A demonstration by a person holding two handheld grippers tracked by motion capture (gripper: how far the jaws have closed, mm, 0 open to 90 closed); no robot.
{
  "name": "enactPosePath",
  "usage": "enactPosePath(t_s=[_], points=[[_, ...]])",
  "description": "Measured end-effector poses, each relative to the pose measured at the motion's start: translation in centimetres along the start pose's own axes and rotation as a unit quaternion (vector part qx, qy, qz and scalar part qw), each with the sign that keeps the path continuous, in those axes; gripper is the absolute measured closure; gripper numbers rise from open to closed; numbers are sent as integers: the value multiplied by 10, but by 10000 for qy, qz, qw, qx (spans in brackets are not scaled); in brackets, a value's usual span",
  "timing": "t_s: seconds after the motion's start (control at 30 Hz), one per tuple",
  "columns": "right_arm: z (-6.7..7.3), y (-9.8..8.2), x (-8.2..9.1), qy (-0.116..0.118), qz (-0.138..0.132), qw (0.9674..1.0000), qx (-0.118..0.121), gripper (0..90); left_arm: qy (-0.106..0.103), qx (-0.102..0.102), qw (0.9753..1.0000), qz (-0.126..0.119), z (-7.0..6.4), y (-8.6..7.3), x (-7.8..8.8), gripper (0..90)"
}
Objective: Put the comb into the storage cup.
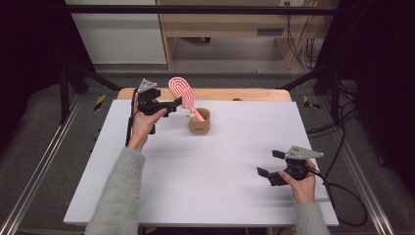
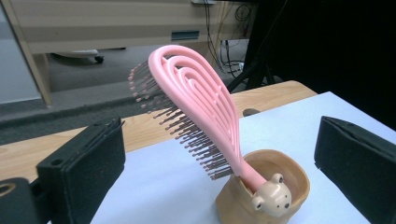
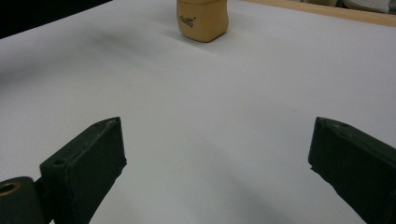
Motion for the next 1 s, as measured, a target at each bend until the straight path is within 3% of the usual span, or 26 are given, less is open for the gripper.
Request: enactPosePath(t_s=[0.2, 0.37, 1.0], points=[[0, 0, 0, -11, -5, 10000, -1, 44, -115, 52, 9999, 108, -2, 0, 14, 0], [-1, 1, 0, -74, -29, 10000, 1, 44, -168, 80, 9998, -36, -6, 0, 31, 0], [-1, 1, -1, -117, -25, 9999, 2, 44, -408, -239, 9988, -152, -21, -22, 79, 0]])
Point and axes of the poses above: each handheld gripper's, and its own axes: x roughly backward along the jaws, y roughly out of its top, z roughly to its left, the point moved 7 cm from there along -x, roughly forward along the jaws, and after that the axes turned 10 degrees about -x, right-handed, at the moved point
